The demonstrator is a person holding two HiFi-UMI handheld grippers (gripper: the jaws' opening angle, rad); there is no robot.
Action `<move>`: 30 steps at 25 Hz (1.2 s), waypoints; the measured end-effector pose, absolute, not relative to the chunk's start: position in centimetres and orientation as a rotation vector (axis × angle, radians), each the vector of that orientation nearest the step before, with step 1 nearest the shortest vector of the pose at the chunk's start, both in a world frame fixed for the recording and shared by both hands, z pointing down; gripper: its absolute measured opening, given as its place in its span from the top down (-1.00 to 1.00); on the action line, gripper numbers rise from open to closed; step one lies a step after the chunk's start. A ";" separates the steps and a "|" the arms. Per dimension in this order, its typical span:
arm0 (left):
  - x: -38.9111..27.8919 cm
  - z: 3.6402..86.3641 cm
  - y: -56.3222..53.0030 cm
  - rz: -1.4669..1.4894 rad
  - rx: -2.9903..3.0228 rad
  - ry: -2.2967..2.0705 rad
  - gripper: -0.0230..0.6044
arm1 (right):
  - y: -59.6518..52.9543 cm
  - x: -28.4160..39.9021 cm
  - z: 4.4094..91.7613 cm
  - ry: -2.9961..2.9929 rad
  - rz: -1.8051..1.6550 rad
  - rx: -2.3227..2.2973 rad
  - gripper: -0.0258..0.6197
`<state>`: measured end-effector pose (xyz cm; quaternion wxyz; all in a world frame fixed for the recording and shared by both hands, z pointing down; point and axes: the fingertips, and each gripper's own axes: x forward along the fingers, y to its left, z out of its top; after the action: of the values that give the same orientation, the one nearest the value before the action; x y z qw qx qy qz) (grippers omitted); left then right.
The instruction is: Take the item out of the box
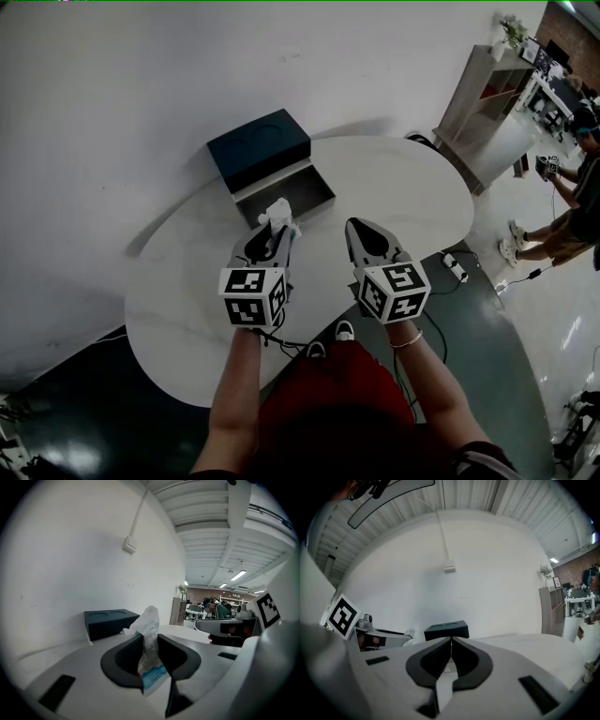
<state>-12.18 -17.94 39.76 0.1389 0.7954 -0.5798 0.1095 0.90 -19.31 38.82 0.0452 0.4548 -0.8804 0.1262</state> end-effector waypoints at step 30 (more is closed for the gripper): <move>-13.5 39.1 -13.5 0.219 2.327 -1.688 0.55 | -15.2 -1.2 37.6 -2.726 0.277 1.393 0.87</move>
<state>-13.52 -13.50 39.15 0.1288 0.8003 -0.5807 0.0753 -1.21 -15.16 37.64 0.0337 0.4529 -0.8864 0.0900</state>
